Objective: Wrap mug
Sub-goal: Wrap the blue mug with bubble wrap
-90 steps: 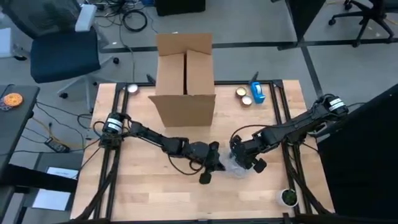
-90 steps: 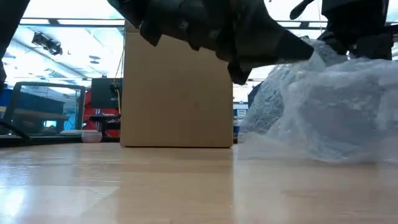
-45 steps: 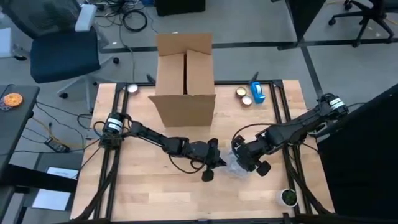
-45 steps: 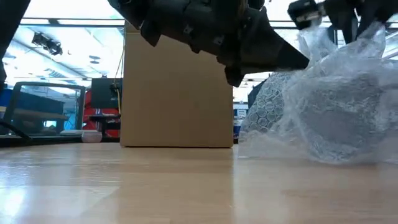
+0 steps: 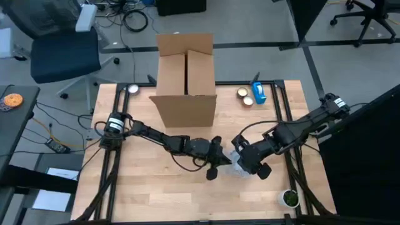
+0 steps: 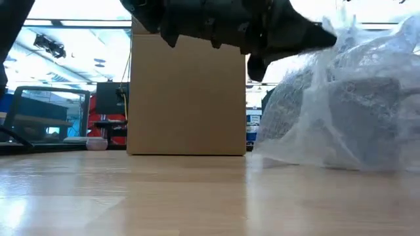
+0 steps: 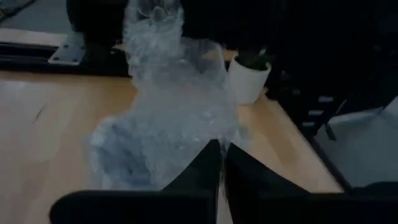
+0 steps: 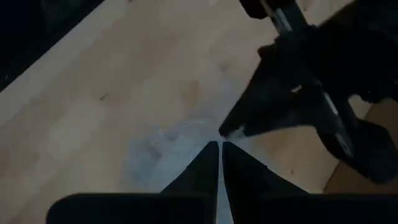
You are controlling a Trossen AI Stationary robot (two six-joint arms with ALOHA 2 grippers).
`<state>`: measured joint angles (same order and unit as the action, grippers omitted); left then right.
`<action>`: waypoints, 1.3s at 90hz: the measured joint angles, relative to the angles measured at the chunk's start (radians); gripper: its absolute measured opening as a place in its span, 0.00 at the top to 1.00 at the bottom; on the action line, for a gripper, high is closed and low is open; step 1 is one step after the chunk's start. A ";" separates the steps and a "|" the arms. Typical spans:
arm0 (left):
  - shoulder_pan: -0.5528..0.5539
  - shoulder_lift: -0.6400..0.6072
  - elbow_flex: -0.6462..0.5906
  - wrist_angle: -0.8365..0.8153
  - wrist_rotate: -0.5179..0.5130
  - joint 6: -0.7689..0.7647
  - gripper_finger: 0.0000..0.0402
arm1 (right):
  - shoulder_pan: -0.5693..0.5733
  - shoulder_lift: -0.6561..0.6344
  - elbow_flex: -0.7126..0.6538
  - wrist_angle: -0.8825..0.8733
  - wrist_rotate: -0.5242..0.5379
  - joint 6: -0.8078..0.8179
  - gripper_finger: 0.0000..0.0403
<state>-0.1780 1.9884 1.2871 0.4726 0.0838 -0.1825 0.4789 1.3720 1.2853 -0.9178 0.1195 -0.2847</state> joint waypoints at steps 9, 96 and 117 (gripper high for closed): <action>0.026 -0.001 0.024 0.002 0.056 -0.001 1.00 | -0.001 0.003 -0.027 -0.004 0.000 0.033 1.00; 0.273 -0.001 0.035 -0.058 0.432 0.048 1.00 | -0.054 0.002 -0.427 0.266 0.027 0.051 1.00; 0.289 0.017 0.035 -0.088 0.398 0.075 1.00 | -0.068 0.003 -0.428 0.291 -0.009 0.000 1.00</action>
<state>0.1108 2.0052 1.3220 0.3843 0.4820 -0.1075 0.4114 1.3746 0.8574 -0.6270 0.1106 -0.2846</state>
